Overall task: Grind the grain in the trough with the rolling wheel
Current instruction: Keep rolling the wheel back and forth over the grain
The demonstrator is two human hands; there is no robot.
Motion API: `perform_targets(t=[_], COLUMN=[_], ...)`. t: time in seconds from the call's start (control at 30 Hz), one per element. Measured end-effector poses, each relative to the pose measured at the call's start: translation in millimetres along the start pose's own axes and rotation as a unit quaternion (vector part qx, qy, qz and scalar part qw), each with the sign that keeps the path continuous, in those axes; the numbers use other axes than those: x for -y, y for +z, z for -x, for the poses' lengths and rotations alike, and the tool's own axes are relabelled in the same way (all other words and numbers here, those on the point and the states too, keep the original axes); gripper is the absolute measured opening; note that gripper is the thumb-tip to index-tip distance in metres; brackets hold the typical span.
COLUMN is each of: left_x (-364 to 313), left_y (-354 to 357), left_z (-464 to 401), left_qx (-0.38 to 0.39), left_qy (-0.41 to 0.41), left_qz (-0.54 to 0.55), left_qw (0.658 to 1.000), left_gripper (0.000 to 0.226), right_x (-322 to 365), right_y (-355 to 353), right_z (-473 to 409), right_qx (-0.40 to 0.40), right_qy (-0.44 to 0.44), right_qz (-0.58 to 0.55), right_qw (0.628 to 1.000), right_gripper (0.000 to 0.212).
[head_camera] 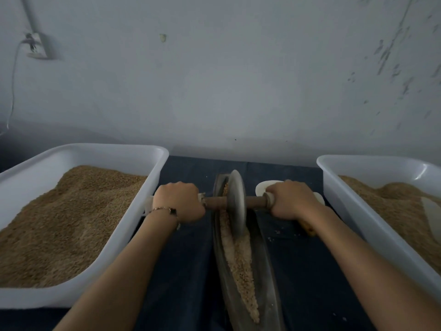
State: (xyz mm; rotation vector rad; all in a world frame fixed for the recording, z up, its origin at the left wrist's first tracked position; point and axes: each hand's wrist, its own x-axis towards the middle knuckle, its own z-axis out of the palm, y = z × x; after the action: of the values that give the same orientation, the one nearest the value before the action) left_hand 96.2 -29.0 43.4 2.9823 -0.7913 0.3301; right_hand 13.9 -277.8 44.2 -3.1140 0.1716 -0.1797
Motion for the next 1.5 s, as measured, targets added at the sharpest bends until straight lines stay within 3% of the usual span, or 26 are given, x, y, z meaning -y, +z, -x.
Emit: perform_targets(t=[0.07, 0.23, 0.37, 0.5, 0.6, 0.73, 0.83, 0.9, 1.13, 1.23, 1.37, 1.5], left_x=[-2.1, -9.2, -11.7, -9.4, -8.5, -7.0, -6.7, -4.4, -10.5, -12.7, -12.0, -9.7], left_y=[2.7, 6.6, 6.6, 11.0, 12.1, 14.1, 10.0, 10.3, 11.8, 4.7, 4.0, 10.8], left_z=[0.9, 45.9, 100.1, 130.5, 123.9, 85.7, 41.8, 20.4, 51.2, 83.6, 118.1, 117.7], left_qx=[-0.035, -0.142, -0.236, -0.271, -0.261, -0.221, -0.181, -0.126, -0.178, -0.202, -0.234, -0.264], left_qy=[-0.002, 0.020, 0.086, 0.086, 0.083, 0.070, 0.050, 0.015, 0.015, 0.067, 0.100, 0.112], left_qz=[-0.013, -0.032, 0.039, 0.054, 0.044, 0.020, -0.041, -0.035, -0.017, 0.004, 0.015, 0.016], left_qw=[0.999, 0.989, 0.967, 0.957, 0.961, 0.973, 0.981, 0.991, 0.984, 0.977, 0.967, 0.958], left_gripper=[0.021, 0.031, 0.027, 0.019, 0.023, 0.039, 0.031, 0.024, 0.035, 0.044, 0.038, 0.040], right_x=[1.8, 15.9, 27.8, 28.1, 26.2, 16.6, 10.0, 9.5, 14.0, 18.8, 19.0, 19.1], right_y=[-1.2, 7.1, 5.6, 7.5, 6.2, 10.3, 8.4, 7.9, 11.5, 18.0, 27.8, 22.2], right_z=[-2.2, 45.5, 100.4, 124.9, 110.3, 68.3, 31.2, 15.3, 41.2, 80.8, 126.2, 124.8], right_qx=[0.000, -0.094, -0.247, -0.311, -0.306, -0.205, -0.090, -0.071, -0.160, -0.243, -0.351, -0.357], right_qy=[-0.001, 0.016, -0.058, -0.108, -0.121, -0.073, 0.013, 0.026, -0.004, -0.046, -0.089, -0.104], right_qz=[0.003, 0.015, 0.052, 0.077, 0.069, 0.058, 0.017, 0.012, 0.041, 0.053, 0.048, 0.061], right_qw=[1.000, 0.995, 0.966, 0.941, 0.942, 0.974, 0.996, 0.997, 0.986, 0.968, 0.931, 0.927], right_gripper=[0.008, 0.015, 0.039, 0.036, 0.035, 0.026, 0.012, 0.009, 0.017, 0.037, 0.051, 0.050])
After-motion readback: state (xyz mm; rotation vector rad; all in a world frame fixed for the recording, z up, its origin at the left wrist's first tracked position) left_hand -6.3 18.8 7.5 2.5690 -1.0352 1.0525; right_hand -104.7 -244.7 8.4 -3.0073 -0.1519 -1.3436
